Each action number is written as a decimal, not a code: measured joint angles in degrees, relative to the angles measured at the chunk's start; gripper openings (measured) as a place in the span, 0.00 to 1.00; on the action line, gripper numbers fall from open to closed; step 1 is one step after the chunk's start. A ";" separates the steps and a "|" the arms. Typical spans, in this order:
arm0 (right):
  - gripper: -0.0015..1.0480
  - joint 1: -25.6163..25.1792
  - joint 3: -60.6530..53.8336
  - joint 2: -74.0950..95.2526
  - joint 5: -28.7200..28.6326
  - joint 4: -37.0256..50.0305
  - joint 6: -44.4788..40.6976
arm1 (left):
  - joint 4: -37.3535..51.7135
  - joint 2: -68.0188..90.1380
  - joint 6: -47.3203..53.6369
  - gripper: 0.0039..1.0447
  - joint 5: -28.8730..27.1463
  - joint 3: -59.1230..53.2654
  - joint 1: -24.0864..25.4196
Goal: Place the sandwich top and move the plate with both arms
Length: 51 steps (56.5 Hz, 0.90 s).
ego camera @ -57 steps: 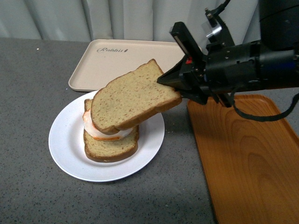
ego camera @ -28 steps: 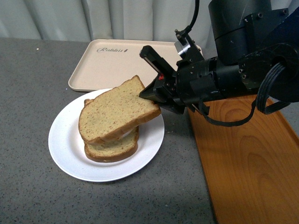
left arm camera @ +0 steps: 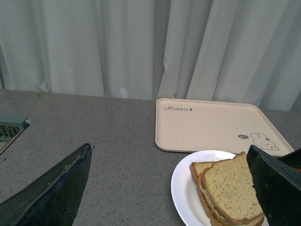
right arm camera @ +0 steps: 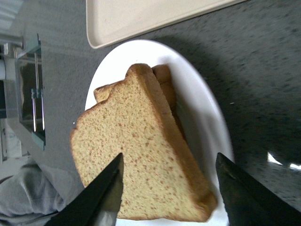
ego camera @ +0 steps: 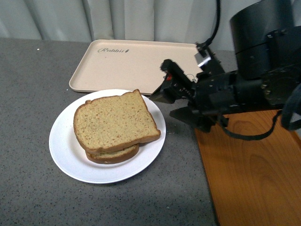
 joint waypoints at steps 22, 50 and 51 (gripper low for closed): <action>0.91 -9.25 -18.95 -26.14 28.63 1.81 -19.10 | 0.00 -0.02 0.00 0.94 0.00 0.00 0.00; 0.43 -16.52 -45.62 -49.40 33.31 37.73 -41.90 | 0.00 -0.02 0.00 0.94 0.00 0.00 0.00; 0.40 -17.33 -46.14 -50.36 31.82 37.18 -42.01 | 0.00 0.00 0.00 0.94 0.00 0.00 0.00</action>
